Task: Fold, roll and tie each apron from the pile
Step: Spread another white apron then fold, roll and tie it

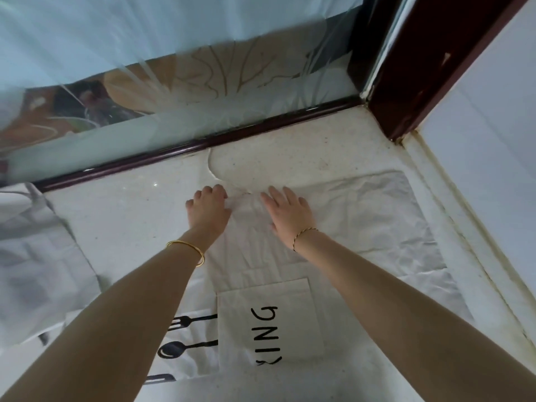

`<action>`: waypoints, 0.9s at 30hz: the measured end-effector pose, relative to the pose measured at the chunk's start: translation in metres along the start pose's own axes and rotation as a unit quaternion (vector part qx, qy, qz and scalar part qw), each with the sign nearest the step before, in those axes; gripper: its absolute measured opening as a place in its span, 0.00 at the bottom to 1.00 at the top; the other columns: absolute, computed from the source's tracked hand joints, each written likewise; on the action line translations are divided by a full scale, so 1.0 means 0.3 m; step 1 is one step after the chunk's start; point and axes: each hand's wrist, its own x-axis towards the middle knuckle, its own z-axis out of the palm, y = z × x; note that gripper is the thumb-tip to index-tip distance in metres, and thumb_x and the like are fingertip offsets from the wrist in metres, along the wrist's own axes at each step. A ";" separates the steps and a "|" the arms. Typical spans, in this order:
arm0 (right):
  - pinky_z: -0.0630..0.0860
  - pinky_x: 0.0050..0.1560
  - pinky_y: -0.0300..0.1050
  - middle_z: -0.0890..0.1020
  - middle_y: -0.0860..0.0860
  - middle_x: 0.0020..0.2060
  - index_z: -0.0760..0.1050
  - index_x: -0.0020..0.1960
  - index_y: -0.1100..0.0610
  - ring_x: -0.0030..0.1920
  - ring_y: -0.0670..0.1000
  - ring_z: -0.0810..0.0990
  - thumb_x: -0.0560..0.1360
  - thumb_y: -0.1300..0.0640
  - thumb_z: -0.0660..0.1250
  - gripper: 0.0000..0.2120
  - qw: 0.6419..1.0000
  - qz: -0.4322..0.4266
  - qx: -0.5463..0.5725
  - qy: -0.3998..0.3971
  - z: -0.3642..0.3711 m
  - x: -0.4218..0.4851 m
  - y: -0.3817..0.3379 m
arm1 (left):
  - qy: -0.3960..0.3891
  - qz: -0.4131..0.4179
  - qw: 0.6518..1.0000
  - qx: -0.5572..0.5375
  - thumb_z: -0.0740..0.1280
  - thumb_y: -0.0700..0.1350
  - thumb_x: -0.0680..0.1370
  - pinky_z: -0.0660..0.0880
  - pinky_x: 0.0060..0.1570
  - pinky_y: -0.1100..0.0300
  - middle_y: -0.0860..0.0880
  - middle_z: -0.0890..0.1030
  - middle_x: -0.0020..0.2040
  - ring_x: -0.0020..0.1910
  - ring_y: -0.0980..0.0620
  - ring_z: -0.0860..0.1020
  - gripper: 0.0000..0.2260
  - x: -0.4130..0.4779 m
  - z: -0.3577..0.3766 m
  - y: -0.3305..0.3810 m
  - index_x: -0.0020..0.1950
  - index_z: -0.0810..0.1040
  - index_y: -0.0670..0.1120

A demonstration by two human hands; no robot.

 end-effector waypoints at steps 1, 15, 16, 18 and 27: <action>0.59 0.71 0.58 0.49 0.52 0.77 0.46 0.77 0.53 0.76 0.59 0.49 0.78 0.53 0.62 0.35 1.000 -0.011 0.003 -0.003 -0.007 0.017 -0.020 | -0.013 -0.013 0.999 -0.044 0.66 0.45 0.76 0.71 0.54 0.50 0.45 0.76 0.56 0.54 0.44 0.75 0.13 0.008 -0.007 -0.005 0.60 0.70 0.45; 0.66 0.61 0.52 0.68 0.53 0.62 0.61 0.68 0.56 0.63 0.55 0.67 0.70 0.47 0.71 0.32 0.998 0.021 0.037 0.044 0.028 0.060 -0.099 | -0.204 -0.056 0.874 -0.438 0.66 0.31 0.72 0.67 0.34 0.62 0.49 0.79 0.42 0.34 0.54 0.71 0.11 0.068 -0.129 0.004 0.44 0.81 0.46; 0.65 0.61 0.52 0.69 0.53 0.62 0.62 0.67 0.56 0.63 0.55 0.67 0.70 0.47 0.71 0.31 0.998 0.022 0.042 0.047 0.030 0.058 -0.098 | -0.217 -0.071 0.856 -0.463 0.69 0.32 0.71 0.65 0.32 0.62 0.49 0.79 0.39 0.33 0.55 0.69 0.09 0.076 -0.148 0.002 0.44 0.82 0.46; 0.65 0.61 0.51 0.69 0.53 0.61 0.64 0.65 0.56 0.63 0.55 0.68 0.70 0.47 0.71 0.30 0.997 0.015 0.047 0.051 0.033 0.054 -0.092 | -0.215 -0.095 0.830 -0.506 0.72 0.34 0.70 0.64 0.30 0.64 0.48 0.78 0.38 0.33 0.55 0.68 0.07 0.098 -0.180 -0.007 0.45 0.82 0.45; 0.59 0.69 0.55 0.63 0.54 0.68 0.68 0.65 0.54 0.71 0.57 0.58 0.70 0.44 0.71 0.28 0.999 0.001 0.039 0.025 0.022 0.051 -0.077 | -0.147 -0.155 0.705 -0.676 0.67 0.31 0.74 0.74 0.48 0.56 0.45 0.81 0.55 0.46 0.50 0.74 0.16 0.118 -0.162 -0.034 0.59 0.79 0.43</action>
